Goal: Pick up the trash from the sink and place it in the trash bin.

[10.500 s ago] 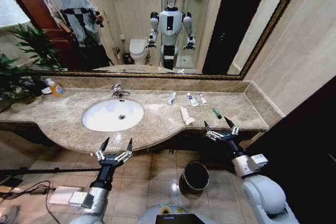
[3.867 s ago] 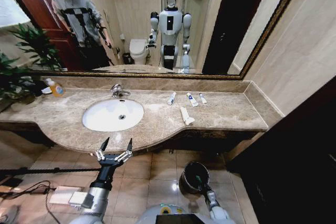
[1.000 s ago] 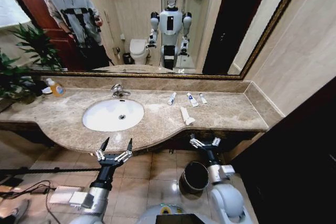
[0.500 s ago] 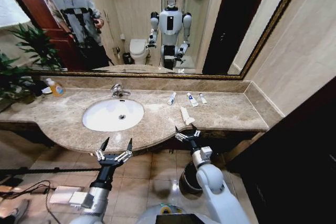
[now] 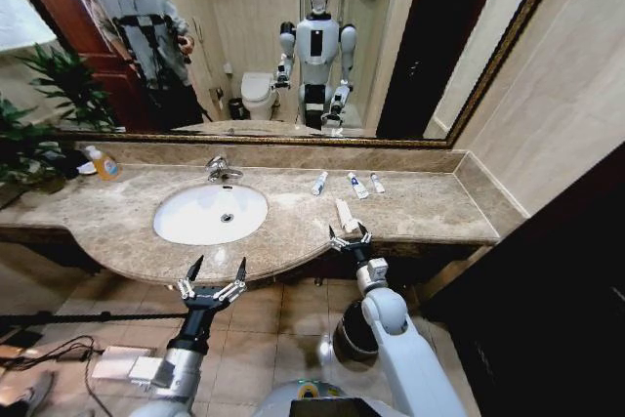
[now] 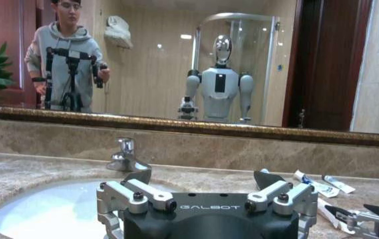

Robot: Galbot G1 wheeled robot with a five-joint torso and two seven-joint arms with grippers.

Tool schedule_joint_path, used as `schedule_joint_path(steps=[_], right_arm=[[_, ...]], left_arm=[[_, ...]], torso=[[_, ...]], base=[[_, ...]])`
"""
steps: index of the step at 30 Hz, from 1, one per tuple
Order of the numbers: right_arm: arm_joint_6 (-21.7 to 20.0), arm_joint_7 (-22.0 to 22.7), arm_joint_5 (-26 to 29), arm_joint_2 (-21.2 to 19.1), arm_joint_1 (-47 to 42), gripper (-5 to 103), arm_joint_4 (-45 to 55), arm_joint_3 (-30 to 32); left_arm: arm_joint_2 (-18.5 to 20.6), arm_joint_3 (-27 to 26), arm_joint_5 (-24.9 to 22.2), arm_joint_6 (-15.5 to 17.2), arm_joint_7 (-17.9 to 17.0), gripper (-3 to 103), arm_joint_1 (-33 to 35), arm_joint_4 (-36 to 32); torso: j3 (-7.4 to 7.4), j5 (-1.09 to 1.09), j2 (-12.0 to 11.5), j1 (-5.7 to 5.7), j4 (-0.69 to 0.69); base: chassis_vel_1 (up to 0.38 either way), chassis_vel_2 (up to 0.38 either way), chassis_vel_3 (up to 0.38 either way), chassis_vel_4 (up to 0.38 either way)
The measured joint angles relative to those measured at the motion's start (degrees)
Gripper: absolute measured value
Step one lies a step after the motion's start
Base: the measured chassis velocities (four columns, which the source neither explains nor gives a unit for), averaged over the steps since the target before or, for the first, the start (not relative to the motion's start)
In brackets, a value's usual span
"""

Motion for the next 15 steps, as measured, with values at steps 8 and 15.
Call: schedule_joint_path(steps=[8,15], right_arm=[[0.01,0.04,-0.51,-0.2,3.21,100,-4.05,-1.38],[0.8,-0.54,-0.9,-0.33,5.1,103,-6.54,-2.07]], left_arm=[[0.0,0.0,0.0,0.0,0.0,100,0.0,0.0],[0.0,0.0,0.0,0.0,0.0,100,0.0,0.0]], torso=[[0.0,0.0,0.0,0.0,0.0],[0.0,0.0,0.0,0.0,0.0]], base=[[0.0,0.0,0.0,0.0],[0.0,0.0,0.0,0.0]])
